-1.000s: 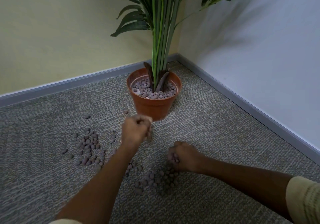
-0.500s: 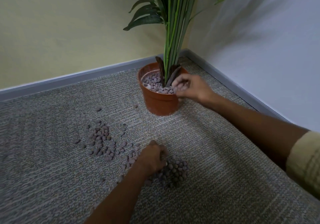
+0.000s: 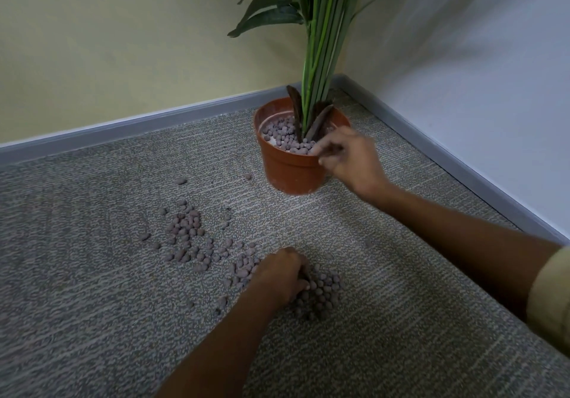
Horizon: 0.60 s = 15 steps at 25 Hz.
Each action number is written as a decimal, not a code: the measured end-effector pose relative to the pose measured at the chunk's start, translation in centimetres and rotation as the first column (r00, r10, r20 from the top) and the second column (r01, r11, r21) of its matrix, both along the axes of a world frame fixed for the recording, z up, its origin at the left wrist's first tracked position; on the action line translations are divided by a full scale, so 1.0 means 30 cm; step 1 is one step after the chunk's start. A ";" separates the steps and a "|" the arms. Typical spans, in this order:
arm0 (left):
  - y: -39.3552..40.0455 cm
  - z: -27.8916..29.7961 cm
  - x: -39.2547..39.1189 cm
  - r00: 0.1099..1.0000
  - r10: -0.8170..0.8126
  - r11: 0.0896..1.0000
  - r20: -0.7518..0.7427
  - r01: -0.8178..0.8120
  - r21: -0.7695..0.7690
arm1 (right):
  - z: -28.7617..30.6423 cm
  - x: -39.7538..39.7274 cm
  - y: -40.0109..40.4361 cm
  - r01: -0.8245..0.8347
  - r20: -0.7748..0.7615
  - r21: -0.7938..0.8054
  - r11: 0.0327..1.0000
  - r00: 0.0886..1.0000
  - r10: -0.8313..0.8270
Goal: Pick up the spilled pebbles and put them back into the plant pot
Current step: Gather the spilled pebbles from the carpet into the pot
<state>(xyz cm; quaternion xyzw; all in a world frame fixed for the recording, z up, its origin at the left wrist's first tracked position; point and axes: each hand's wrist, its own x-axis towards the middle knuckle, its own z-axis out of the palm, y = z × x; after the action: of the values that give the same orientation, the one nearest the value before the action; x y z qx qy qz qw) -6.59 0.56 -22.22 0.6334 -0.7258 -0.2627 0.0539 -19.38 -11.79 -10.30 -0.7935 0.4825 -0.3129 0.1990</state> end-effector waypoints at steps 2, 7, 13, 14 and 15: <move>0.002 0.003 -0.005 1.000 -0.010 1.000 0.002 0.010 -0.007 | -0.092 -0.052 0.084 -0.093 -0.084 0.113 0.989 0.991 0.103; -0.001 0.006 -0.009 1.000 0.007 1.000 -0.028 -0.007 0.001 | -0.296 -0.148 0.184 -0.156 -0.416 0.595 0.788 0.780 0.468; 0.003 0.000 -0.022 0.999 0.026 1.000 -0.019 -0.026 0.015 | -0.318 -0.111 0.225 -0.284 -0.333 0.547 0.788 0.789 0.516; 0.004 -0.002 -0.022 0.998 0.043 0.999 -0.035 -0.042 0.016 | -0.314 -0.106 0.223 -0.279 -0.328 0.560 0.780 0.790 0.518; 0.005 -0.003 -0.023 0.997 0.058 0.998 -0.051 -0.058 0.017 | -0.312 -0.104 0.222 -0.268 -0.327 0.575 0.773 0.791 0.517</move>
<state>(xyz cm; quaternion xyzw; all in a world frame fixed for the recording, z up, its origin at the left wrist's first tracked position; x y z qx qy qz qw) -7.28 0.70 -22.31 0.6476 -0.7035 -0.2829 0.0753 -22.49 -5.14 -19.66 -0.8502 0.3970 0.0738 0.3379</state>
